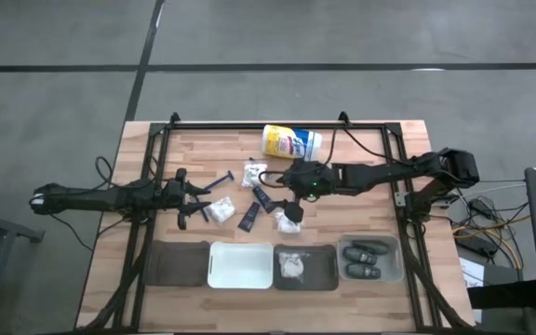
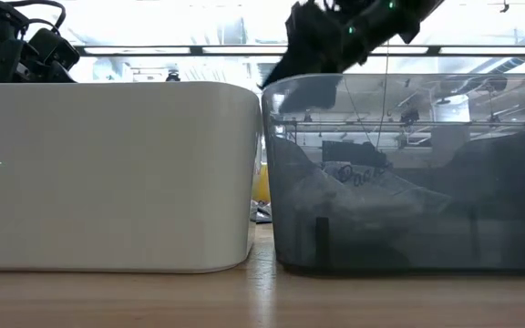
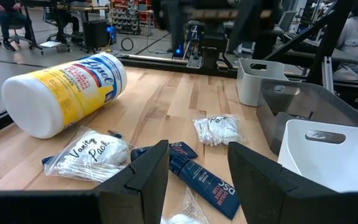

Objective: Pick & Place Travel size toiletries
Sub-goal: Put the cotton pack into the right black bin

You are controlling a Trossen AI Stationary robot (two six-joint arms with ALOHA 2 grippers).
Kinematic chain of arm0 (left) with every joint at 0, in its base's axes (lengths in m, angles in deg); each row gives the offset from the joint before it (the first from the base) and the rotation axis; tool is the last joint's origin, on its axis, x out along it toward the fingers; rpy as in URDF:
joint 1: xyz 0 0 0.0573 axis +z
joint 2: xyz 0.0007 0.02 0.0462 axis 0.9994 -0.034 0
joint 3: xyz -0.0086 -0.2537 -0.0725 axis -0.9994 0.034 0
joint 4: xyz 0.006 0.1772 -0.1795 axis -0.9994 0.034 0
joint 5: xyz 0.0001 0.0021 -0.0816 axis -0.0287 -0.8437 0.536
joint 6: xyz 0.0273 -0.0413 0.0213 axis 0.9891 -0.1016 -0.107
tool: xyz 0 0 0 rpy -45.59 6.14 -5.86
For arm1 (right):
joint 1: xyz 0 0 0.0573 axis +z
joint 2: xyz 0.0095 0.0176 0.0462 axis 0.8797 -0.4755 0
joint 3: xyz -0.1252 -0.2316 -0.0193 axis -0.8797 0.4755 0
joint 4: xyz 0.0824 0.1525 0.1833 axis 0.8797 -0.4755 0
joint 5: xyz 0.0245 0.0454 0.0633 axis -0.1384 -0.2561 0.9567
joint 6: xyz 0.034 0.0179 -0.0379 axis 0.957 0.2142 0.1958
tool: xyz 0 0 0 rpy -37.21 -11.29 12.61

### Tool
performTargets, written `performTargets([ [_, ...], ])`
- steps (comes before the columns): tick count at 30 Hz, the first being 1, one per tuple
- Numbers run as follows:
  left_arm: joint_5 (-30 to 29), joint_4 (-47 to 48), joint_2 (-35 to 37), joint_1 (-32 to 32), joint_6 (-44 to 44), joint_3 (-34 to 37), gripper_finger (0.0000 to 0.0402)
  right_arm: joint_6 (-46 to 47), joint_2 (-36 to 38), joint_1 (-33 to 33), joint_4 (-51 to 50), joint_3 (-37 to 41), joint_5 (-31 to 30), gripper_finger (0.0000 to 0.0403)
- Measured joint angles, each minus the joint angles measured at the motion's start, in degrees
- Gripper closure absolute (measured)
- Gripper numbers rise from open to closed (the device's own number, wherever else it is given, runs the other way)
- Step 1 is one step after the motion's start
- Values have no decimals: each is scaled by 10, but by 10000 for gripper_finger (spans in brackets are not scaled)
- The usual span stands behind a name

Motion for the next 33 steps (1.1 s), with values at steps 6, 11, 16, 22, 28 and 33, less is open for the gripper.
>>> performTargets([
  [6,0,0,0,0,0,0,231,1,-19,-10,-35,1,-1,39],
  [11,0,0,0,0,0,0,231,-6,-20,-10,-80,10,-1,39],
  [16,0,0,0,0,0,0,231,-15,-27,-9,-136,12,0,39],
  [22,0,0,0,0,0,0,231,-16,-70,-7,-143,15,9,39],
  [28,0,0,0,0,0,0,231,-63,-111,-7,-142,14,92,39],
  [33,0,0,0,0,0,0,231,-78,-126,-7,-137,14,128,39],
])
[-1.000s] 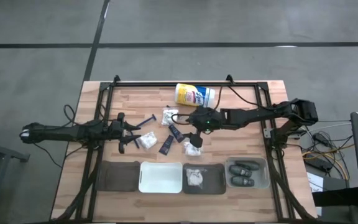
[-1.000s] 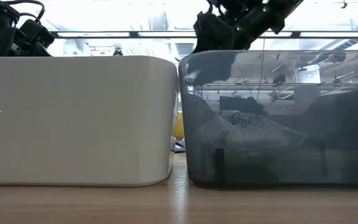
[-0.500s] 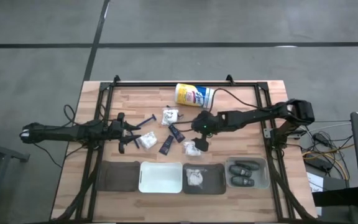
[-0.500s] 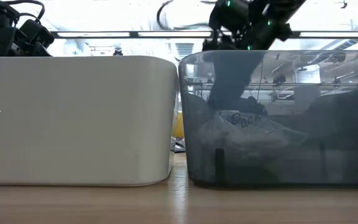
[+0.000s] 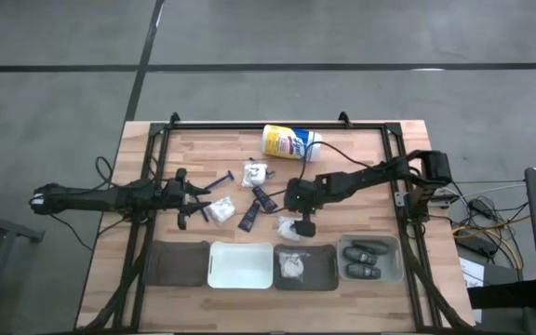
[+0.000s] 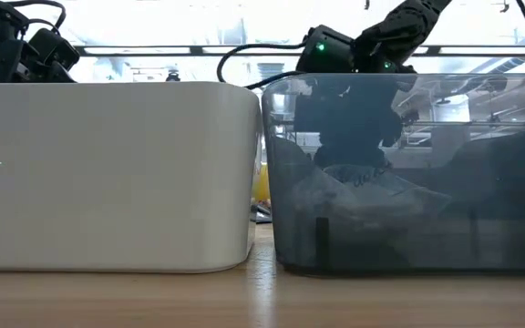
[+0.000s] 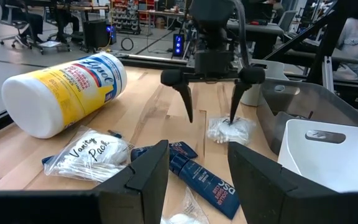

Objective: Pick & Place Travel size toiletries
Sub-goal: Put the cotton pack into the right black bin

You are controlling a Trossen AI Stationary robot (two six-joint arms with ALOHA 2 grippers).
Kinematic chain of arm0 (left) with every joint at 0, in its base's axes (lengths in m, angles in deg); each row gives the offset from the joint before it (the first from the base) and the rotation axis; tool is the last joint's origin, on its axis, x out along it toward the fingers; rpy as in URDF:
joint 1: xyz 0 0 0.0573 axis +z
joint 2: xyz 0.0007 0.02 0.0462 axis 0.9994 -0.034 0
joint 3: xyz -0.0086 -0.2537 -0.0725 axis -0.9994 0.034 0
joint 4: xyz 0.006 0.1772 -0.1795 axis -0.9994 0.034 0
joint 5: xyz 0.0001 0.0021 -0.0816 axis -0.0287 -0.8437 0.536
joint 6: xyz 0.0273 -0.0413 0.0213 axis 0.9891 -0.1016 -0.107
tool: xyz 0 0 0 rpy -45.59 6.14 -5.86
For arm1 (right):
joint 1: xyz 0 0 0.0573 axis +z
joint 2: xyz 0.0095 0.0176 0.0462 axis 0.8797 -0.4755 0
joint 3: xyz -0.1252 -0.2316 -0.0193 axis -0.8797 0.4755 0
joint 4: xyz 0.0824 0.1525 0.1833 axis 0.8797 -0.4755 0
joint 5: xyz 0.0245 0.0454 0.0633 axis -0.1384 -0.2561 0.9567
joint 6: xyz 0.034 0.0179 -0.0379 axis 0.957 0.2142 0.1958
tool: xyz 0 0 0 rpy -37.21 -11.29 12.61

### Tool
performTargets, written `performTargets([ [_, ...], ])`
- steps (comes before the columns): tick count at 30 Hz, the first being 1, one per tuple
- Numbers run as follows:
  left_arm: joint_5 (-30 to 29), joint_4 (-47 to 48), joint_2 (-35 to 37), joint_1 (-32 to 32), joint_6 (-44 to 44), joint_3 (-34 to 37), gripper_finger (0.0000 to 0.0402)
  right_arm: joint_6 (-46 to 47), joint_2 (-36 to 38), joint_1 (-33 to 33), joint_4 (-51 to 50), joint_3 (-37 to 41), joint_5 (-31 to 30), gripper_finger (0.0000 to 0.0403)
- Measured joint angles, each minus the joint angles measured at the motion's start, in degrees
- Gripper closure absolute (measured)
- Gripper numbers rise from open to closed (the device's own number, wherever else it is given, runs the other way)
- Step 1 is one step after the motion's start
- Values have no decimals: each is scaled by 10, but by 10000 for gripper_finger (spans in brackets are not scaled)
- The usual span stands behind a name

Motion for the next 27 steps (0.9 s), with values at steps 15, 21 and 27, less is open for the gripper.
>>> performTargets([
  [15,0,0,0,0,0,0,231,-26,-3,0,1,0,2,164],
  [21,0,0,0,0,0,0,231,-13,-3,0,1,0,2,251],
  [27,0,0,0,0,0,0,231,4,-2,-1,1,0,2,335],
])
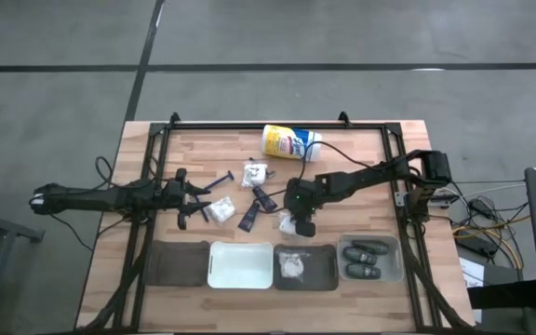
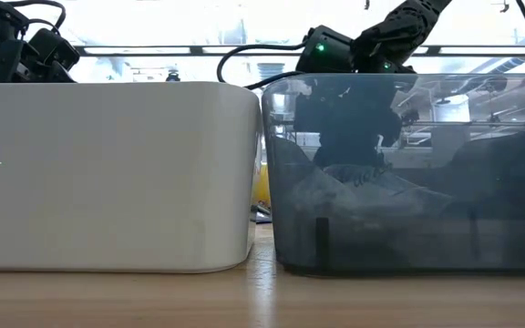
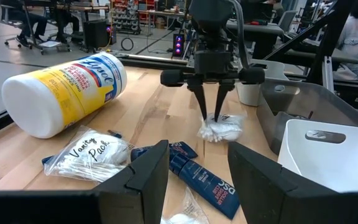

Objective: Pick & Place Travel size toiletries
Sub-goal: Put the cotton pack into the right black bin

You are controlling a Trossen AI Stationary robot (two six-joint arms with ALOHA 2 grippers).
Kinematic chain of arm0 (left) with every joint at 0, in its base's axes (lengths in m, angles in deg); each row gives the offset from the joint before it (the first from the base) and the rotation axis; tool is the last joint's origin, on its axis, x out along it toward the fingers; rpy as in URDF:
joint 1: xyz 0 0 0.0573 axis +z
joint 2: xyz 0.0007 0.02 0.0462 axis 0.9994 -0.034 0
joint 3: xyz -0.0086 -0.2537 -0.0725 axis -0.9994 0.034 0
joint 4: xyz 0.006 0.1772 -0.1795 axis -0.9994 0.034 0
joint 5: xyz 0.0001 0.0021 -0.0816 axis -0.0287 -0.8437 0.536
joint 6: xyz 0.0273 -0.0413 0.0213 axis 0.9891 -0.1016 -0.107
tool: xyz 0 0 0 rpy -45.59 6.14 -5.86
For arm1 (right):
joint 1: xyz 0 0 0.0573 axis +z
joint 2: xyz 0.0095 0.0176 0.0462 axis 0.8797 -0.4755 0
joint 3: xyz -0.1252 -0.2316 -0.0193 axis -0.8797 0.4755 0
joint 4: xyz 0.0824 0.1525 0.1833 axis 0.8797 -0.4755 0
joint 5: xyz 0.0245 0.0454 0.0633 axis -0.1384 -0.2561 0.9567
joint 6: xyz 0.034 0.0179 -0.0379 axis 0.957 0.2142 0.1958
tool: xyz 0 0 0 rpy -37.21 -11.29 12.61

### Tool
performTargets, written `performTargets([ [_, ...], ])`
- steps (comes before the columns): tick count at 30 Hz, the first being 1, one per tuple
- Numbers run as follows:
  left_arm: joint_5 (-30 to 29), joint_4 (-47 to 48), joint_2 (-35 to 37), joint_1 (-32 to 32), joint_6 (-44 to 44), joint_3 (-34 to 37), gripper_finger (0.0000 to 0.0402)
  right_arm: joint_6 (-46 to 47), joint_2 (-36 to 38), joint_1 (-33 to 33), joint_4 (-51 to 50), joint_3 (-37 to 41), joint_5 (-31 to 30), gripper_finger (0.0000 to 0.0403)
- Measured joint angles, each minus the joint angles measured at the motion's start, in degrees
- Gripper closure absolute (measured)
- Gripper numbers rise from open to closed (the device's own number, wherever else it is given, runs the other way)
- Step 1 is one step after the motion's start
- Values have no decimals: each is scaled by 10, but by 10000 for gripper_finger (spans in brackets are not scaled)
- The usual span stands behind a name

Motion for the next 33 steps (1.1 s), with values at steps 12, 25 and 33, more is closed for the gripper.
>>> performTargets([
  [12,0,0,0,0,0,0,231,13,1,0,9,0,0,394],
  [25,0,0,0,0,0,0,231,-10,82,0,9,0,-6,394],
  [33,0,0,0,0,0,0,231,-17,138,12,11,4,-6,394],
])
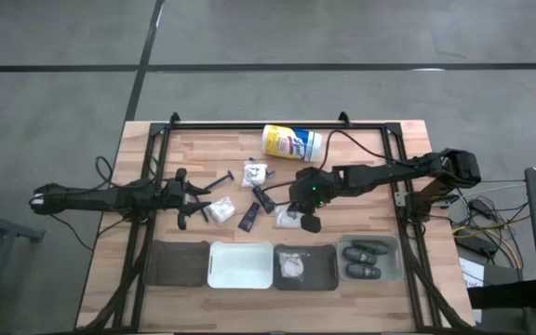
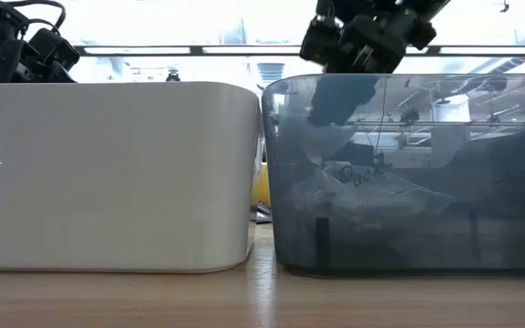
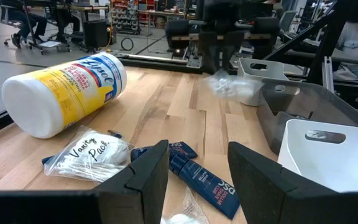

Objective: Pick & Place Travel size toiletries
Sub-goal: Put the cotton pack into the right black bin

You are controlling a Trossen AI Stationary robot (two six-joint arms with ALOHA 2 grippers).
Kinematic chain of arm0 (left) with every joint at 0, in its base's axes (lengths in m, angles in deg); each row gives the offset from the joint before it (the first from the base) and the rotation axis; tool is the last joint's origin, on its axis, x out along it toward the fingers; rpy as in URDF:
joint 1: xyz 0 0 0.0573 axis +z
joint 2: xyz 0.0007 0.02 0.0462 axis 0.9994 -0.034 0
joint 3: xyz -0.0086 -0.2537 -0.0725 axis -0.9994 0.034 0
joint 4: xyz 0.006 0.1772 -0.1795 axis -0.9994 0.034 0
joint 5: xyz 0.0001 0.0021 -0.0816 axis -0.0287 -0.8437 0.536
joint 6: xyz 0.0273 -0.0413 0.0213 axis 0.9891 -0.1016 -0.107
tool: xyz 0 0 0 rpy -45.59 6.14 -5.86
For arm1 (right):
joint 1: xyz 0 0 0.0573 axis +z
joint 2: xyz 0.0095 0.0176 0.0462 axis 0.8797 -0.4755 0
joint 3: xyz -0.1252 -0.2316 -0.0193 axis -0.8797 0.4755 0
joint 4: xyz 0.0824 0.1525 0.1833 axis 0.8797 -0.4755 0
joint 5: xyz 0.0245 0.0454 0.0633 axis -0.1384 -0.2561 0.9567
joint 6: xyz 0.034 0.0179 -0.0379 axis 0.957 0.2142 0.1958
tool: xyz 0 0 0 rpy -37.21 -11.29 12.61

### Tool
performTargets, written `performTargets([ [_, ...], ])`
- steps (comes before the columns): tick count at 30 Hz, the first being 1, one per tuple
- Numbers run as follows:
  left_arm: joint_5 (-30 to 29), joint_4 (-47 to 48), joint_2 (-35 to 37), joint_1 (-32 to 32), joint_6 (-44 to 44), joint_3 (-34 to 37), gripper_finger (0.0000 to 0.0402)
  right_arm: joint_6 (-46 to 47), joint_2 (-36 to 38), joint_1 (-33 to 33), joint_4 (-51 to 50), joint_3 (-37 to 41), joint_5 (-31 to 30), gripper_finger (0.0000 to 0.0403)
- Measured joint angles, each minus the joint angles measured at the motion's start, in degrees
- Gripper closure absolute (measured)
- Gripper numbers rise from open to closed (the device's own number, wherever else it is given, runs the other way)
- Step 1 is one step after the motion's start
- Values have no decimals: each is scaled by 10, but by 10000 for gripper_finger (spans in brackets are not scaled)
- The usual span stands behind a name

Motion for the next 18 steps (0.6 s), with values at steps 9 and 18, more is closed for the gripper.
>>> performTargets([
  [9,0,0,0,0,0,0,231,15,29,32,6,17,-3,394],
  [18,0,0,0,0,0,0,231,61,38,111,15,20,-76,394],
])
